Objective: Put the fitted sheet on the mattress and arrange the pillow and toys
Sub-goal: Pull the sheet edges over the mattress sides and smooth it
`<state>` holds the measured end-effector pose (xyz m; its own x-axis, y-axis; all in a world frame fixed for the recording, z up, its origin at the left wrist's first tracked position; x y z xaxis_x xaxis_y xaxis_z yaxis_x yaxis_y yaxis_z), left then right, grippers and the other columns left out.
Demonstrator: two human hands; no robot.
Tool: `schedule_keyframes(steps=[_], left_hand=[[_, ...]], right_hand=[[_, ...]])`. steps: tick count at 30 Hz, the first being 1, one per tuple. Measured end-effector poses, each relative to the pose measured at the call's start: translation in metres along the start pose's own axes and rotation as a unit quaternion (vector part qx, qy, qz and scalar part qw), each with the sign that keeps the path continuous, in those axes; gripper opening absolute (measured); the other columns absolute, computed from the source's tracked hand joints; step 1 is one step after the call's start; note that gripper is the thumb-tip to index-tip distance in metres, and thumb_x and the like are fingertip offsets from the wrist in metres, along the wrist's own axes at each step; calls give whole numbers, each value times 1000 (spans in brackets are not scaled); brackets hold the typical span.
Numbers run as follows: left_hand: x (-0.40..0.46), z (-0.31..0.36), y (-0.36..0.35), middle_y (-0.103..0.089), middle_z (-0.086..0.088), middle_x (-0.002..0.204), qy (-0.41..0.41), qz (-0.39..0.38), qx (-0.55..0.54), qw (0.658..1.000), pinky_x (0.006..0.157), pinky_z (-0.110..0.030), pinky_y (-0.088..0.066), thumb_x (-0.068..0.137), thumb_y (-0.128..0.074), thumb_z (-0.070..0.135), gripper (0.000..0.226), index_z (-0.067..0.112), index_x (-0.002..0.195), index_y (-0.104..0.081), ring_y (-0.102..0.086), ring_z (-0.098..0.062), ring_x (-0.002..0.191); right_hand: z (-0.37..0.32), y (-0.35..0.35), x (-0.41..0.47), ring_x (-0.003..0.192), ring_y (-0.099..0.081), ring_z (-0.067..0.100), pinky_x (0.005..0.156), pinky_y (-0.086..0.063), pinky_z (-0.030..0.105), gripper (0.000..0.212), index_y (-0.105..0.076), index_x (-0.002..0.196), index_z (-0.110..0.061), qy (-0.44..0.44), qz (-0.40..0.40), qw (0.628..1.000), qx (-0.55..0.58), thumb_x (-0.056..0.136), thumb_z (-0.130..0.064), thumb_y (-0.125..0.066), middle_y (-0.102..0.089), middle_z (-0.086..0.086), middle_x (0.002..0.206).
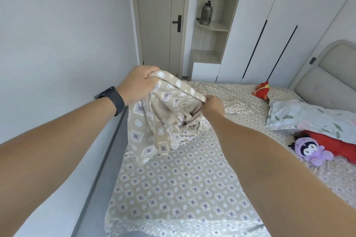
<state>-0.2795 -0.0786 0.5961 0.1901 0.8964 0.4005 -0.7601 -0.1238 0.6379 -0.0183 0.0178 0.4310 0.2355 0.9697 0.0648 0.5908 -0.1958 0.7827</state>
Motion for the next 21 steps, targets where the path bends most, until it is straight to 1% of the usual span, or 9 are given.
schedule_keyframes(steps=[4,8,10,12,13,14,16,19,21], left_hand=[[-17,-59,22,-52,1,61,61,-9,102,993,55,-30,-33,85,-48,15,16,13,69,-53,-44,-14,56],[-47,-129,-10,-66,1,105,175,-184,307,917,67,-31,-40,93,-51,35,5,32,96,-54,-60,-21,81],[-56,-127,-49,-54,6,131,180,-256,278,908,81,-32,-47,83,-63,49,49,39,127,-45,-64,-18,100],[-49,-91,-93,-47,5,141,160,-239,164,944,97,-35,-47,74,-75,52,84,36,146,-33,-55,-18,121],[-40,-70,-112,-55,5,132,139,-207,103,963,94,-36,-50,73,-77,48,75,32,139,-44,-57,-17,116],[-29,-52,-124,-66,-1,116,128,-164,53,977,85,-37,-54,77,-75,37,49,25,121,-58,-63,-20,104],[-14,-36,-132,-69,-10,84,118,-91,22,989,70,-41,-51,88,-63,15,6,9,87,-65,-65,-27,79],[-11,-21,-152,-55,1,66,62,-140,15,988,59,-31,-39,99,-59,20,25,9,76,-60,-48,-11,59],[-19,-12,-167,-54,6,64,33,-187,32,981,58,-25,-36,101,-58,22,26,19,75,-60,-46,-4,57]], right_hand=[[26,13,4,82,-59,29,62,-41,30,16,-59,84,-16,-39,25,999,9,92,-8,-47,-67,9,91],[-26,24,-12,74,-61,24,56,-39,30,32,-59,74,-19,74,43,995,52,81,6,-40,-64,3,75],[-77,26,-30,66,-55,17,56,-40,27,38,-60,70,-24,193,38,978,69,77,10,-43,-60,-2,70],[-125,24,-55,65,-52,21,58,-39,30,35,-62,71,-20,331,28,942,52,70,12,-48,-56,-1,69],[-139,18,-65,66,-53,22,58,-40,31,32,-62,72,-20,380,11,925,23,70,10,-50,-55,-2,70],[-142,15,-70,67,-54,24,58,-41,33,26,-61,72,-19,403,-9,915,-7,73,5,-51,-55,-2,72],[-120,18,-67,73,-56,25,59,-42,34,14,-60,77,-21,375,-34,926,-29,79,-10,-51,-58,-3,78],[-58,29,-58,74,-57,14,61,-44,30,10,-62,84,-31,287,-79,955,-21,78,-31,-53,-60,-11,78],[-38,25,-66,63,-54,7,57,-39,27,8,-61,81,-32,275,-129,952,28,79,-27,-55,-58,-12,68]])
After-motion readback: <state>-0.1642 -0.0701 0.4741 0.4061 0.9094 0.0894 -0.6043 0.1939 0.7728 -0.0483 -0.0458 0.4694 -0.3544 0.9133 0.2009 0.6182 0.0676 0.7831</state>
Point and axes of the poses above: each hand's wrist, its own x-axis towards the middle knuckle, its own y-axis out of the back of the hand, z = x × y, the point moved 10 cm from there along x, towards the middle knuckle
